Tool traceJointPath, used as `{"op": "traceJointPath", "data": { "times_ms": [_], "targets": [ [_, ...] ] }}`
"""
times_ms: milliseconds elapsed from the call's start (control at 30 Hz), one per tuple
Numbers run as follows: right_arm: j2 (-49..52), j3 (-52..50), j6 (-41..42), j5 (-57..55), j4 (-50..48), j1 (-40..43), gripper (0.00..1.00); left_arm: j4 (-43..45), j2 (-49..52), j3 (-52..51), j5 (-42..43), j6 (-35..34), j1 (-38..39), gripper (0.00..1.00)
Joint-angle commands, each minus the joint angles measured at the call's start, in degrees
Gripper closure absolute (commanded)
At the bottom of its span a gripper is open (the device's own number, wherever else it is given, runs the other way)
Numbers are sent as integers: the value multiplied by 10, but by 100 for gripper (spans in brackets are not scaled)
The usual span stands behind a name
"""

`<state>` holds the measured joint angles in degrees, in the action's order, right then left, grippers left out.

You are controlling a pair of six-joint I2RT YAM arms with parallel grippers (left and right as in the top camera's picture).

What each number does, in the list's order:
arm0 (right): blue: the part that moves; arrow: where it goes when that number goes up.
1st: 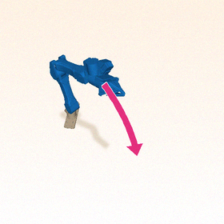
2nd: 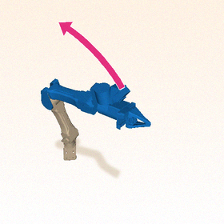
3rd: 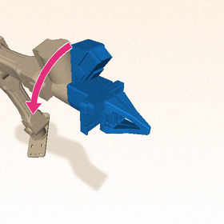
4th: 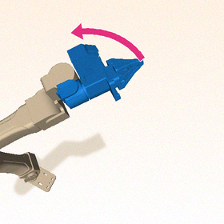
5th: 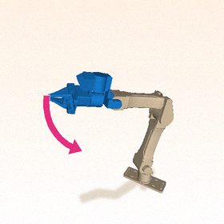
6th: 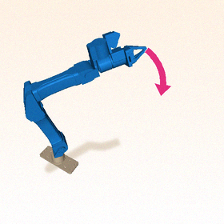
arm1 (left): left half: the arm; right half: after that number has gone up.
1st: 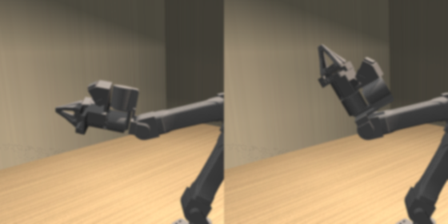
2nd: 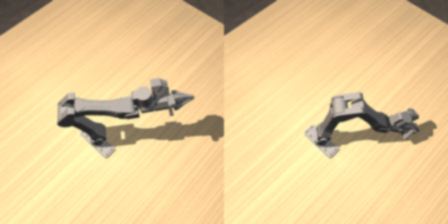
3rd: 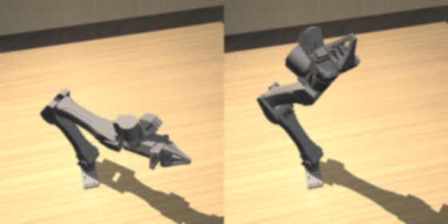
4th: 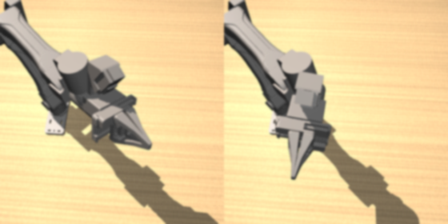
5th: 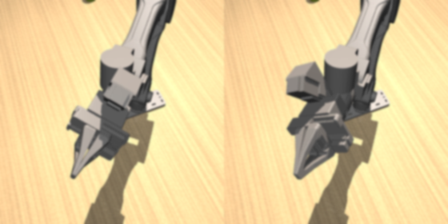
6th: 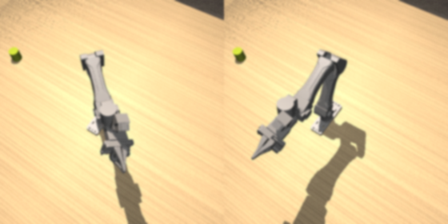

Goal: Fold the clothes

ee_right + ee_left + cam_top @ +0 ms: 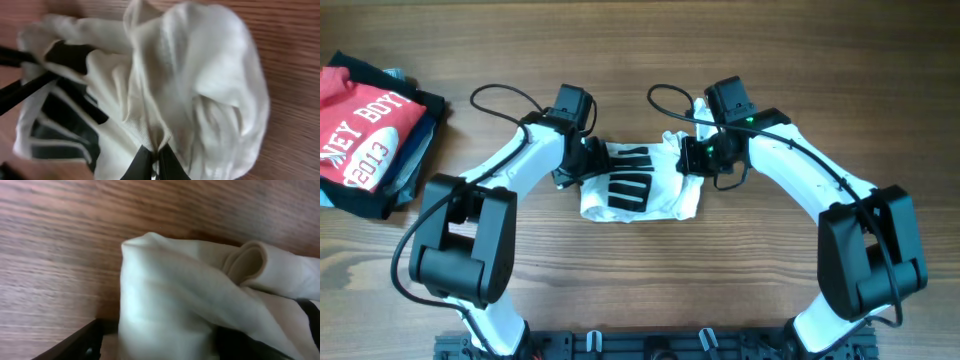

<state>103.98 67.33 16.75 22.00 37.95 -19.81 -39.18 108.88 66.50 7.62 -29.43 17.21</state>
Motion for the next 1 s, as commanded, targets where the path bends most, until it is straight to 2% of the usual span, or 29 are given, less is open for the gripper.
{"op": "traceJointPath", "data": {
  "times_ms": [0, 200, 367, 467, 533, 633, 733, 967],
  "targets": [
    [25, -7, 28, -116, 22, 7, 96, -23, 50, -37, -27, 6, 3, 28],
    [35, -7, 29, -152, 22, 7, 94, -44, 50, -37, -27, 6, 3, 28],
    [2, 10, 26, -121, 43, 7, 91, -73, 50, -37, -28, 7, 3, 30],
    [-80, 19, -5, -96, 80, 7, 78, -71, 50, -37, -28, 6, 3, 29],
    [-111, 18, -21, -94, 115, 7, 73, -69, 50, -37, -28, 6, 3, 29],
    [-111, 12, -80, -54, 163, 7, 73, -65, 50, -37, -28, 6, 3, 29],
    [-96, -19, -125, 11, 156, 1, 74, -63, 50, -37, -28, 6, 3, 28],
    [-38, -59, -135, 40, 88, -43, 78, -63, 50, -37, -28, 6, 3, 28]
  ]
}}
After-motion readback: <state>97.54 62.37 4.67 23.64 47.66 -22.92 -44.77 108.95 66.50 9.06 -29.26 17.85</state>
